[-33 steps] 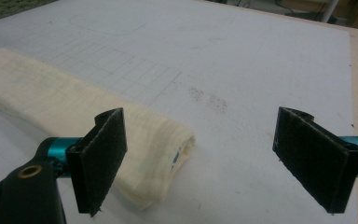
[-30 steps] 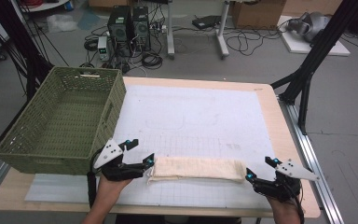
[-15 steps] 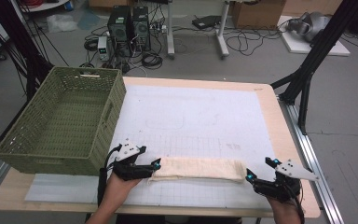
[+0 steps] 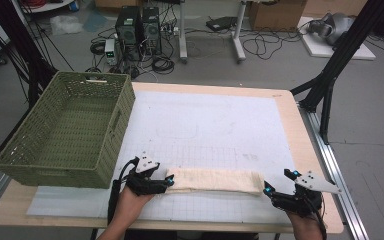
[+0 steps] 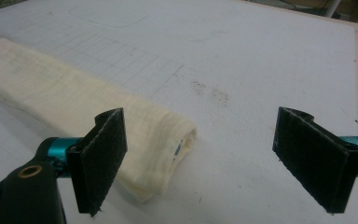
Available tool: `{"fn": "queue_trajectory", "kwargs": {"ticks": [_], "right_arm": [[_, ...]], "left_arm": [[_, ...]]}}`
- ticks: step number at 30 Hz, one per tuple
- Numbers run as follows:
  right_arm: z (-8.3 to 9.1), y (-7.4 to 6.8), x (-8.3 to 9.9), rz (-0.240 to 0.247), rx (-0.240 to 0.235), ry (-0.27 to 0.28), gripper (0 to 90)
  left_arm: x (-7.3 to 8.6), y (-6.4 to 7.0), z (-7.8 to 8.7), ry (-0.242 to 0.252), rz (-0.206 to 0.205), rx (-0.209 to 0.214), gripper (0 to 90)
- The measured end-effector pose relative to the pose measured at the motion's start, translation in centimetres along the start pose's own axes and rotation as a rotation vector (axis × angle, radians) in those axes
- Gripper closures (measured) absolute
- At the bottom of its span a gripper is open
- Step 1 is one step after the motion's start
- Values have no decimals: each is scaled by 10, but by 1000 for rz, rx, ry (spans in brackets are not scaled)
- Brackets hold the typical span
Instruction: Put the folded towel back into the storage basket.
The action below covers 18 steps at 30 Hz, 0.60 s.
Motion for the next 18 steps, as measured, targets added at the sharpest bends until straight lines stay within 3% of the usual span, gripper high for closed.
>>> {"fn": "queue_trajectory", "kwargs": {"ticks": [10,13,18], "right_arm": [[-1,1,0,-3,0,0,161],[0,1,0,0,-1,-5,161],[0,0,0,3,-4,-5,161]], "left_arm": [[2,3,-5,-35,-23,11,409],[2,6,-5,-41,-40,27,522],[2,9,-5,-44,-28,71,702]]}}
Point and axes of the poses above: each handheld gripper's, and its own axes: z roughly backward along the jaws, x roughly out of its underside, y roughly to its right, the point moved 3 cm from there along -z, roughly forward along the jaws, and after that the axes turned 2 degrees about x, right-handed, at the moved point
